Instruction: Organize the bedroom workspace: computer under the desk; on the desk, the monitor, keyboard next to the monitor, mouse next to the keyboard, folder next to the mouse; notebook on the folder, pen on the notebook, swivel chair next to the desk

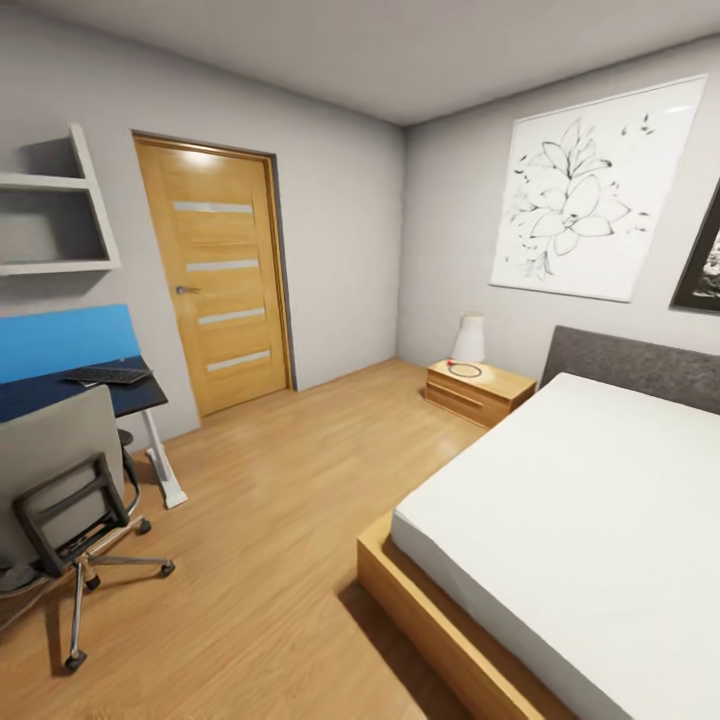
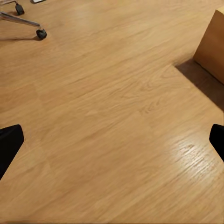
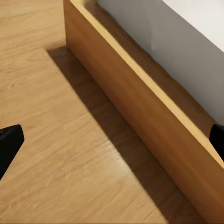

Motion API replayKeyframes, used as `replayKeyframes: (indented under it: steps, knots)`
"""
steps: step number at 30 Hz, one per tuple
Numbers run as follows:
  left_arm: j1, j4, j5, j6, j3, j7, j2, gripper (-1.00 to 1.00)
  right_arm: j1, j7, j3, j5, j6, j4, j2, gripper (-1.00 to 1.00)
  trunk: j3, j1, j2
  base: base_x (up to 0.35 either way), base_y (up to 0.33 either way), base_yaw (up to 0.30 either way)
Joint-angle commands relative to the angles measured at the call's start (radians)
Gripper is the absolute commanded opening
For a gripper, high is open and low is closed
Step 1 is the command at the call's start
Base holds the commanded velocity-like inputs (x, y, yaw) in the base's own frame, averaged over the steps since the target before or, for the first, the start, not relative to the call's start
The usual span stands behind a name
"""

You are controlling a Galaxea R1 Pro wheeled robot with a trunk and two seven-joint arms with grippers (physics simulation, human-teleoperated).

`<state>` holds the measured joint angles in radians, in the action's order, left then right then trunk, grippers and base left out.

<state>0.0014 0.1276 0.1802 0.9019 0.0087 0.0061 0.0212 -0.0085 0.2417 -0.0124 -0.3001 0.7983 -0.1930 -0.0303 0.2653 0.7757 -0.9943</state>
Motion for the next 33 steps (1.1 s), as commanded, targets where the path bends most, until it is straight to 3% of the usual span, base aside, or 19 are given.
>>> replayKeyframes:
  steps: [1, 10, 22, 33]
  knots:
    - [0.000, 0.001, 0.001, 0.002, 0.000, 0.000, 0.000, 1.00, -0.001, 0.010, -0.001, -0.012, 0.001, 0.001, 0.000, 1.00, 0.001, 0.000, -0.001, 0.010, 0.000, 0.282]
    - [0.000, 0.001, 0.001, 0.001, 0.001, -0.001, 0.000, 1.00, -0.001, 0.010, -0.001, -0.014, 0.001, 0.001, 0.000, 1.00, 0.001, 0.000, -0.001, 0.131, 0.000, 0.282]
    - [0.000, 0.001, 0.001, -0.001, 0.001, 0.003, -0.001, 1.00, -0.001, 0.011, 0.003, -0.012, 0.000, -0.002, 0.006, 1.00, 0.004, 0.000, -0.001, 0.314, 0.000, 0.272]
    - [0.000, 0.001, 0.001, -0.001, 0.001, 0.003, 0.000, 1.00, -0.001, 0.011, 0.005, -0.011, -0.001, -0.003, 0.007, 1.00, 0.016, 0.000, -0.001, 0.329, 0.065, 0.155]
